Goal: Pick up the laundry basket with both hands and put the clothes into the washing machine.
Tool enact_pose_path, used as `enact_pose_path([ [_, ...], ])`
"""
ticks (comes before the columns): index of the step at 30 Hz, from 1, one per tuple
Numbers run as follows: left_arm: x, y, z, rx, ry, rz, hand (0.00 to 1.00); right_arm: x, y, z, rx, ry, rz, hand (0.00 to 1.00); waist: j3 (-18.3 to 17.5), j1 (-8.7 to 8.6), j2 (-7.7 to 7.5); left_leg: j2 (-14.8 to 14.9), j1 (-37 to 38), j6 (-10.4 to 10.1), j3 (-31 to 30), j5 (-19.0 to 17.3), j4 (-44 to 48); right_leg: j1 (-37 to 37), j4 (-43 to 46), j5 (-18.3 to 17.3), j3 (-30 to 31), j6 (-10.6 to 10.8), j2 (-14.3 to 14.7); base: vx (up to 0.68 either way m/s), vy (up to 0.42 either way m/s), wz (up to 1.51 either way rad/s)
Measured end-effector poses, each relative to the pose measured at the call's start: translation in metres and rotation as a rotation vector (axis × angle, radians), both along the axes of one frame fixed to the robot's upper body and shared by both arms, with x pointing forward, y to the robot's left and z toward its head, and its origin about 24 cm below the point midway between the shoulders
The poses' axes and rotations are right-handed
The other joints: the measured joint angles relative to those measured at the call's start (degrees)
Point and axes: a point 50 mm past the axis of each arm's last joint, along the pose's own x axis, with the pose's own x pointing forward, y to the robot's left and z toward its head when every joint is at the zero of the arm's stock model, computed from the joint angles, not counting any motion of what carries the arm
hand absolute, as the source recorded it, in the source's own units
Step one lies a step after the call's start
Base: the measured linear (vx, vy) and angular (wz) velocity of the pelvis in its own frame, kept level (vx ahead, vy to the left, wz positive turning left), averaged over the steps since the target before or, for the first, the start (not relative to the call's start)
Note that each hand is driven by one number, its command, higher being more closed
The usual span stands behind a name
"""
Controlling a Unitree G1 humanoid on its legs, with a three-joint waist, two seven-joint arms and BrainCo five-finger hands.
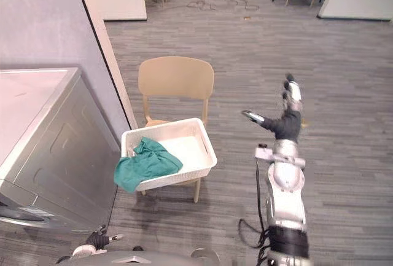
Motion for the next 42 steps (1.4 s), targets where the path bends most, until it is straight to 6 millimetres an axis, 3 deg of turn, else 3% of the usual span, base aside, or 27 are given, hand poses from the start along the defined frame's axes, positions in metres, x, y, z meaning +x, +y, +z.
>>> enact_pose_path([
  [4, 0.011, -0.003, 0.003, -0.003, -0.027, -0.061, 0.00, 0.037, 0.029, -0.002, -0.223, 0.129, 0.171, 0.00, 1.15, 1.15, 0.07, 0.36, -2.90, 0.07, -0.05, 1.14, 0.03, -2.12, -2.15, 2.62, -0.11, -0.40, 0.90, 0.04, 0.012, 0.01],
  [6, 0.026, -0.008, 0.006, -0.002, -0.059, -0.102, 0.00, 0.058, 0.050, 0.000, -0.352, 0.190, 0.286, 0.00, 3.91, 2.29, 0.05, 0.71, -4.38, 0.01, -0.47, 1.80, 0.03, -2.48, -4.18, 4.22, -0.35, -0.48, 1.46, -0.02, 0.020, 0.07],
  [9, 0.041, -0.011, 0.011, 0.003, -0.095, -0.140, 0.00, 0.074, 0.072, -0.006, -0.505, 0.268, 0.386, 0.00, 6.04, 3.65, -0.22, 0.99, -7.45, 0.37, -0.93, 2.77, 0.03, -4.78, -5.28, 5.60, -0.57, -0.51, 1.82, -0.06, 0.035, 0.08],
  [15, 0.073, -0.009, 0.024, 0.015, -0.196, -0.154, 0.00, 0.096, 0.093, 0.003, -0.773, 0.335, 0.462, 0.00, 12.78, 5.44, -1.22, 1.26, -11.49, 0.96, -2.20, 4.75, 0.05, -8.31, -4.79, 7.03, -1.40, -0.81, 2.09, -0.07, 0.031, 0.10],
  [20, 0.098, 0.000, 0.038, 0.045, -0.278, -0.121, 0.00, 0.103, 0.104, 0.020, -0.912, 0.296, 0.474, 0.00, 17.97, 6.07, -2.35, 1.50, -16.51, 1.10, -3.83, 5.06, 3.10, -12.45, -2.13, 7.00, -1.54, -1.05, 2.02, -0.05, 0.012, 0.12],
  [23, 0.116, 0.005, 0.049, 0.063, -0.343, -0.095, 0.00, 0.112, 0.096, 0.029, -0.968, 0.309, 0.417, 0.00, 21.52, 7.37, -2.46, 1.97, -19.07, 1.21, -4.08, 5.32, 4.42, -15.41, 0.41, 6.76, -1.35, -1.36, 2.02, -0.09, -0.010, 0.06],
  [26, 0.123, 0.013, 0.055, 0.083, -0.367, -0.070, 0.00, 0.114, 0.095, 0.032, -1.015, 0.305, 0.395, 0.00, 23.37, 7.57, -2.68, 2.22, -20.67, 1.13, -4.23, 5.88, 4.76, -17.45, 1.88, 6.58, -1.24, -1.52, 2.14, -0.07, -0.020, 0.01],
  [33, 0.132, 0.028, 0.064, 0.111, -0.412, 0.024, 0.00, 0.121, 0.094, 0.048, -0.990, 0.242, 0.324, 0.00, 24.94, 8.38, -3.47, 3.55, -26.90, 0.88, -5.07, 5.74, 8.58, -23.39, 5.87, 5.88, -1.12, -2.39, 2.91, -0.06, -0.046, 0.02],
  [42, 0.144, 0.017, 0.074, 0.064, -0.491, 0.101, 0.00, 0.125, 0.100, 0.080, -0.892, 0.093, 0.236, 0.00, 24.96, 9.22, -3.48, 4.17, -30.52, 0.63, -5.49, 6.06, 9.15, -27.18, 8.63, 4.71, -2.15, -2.90, 2.77, -0.03, -0.061, 0.07],
])
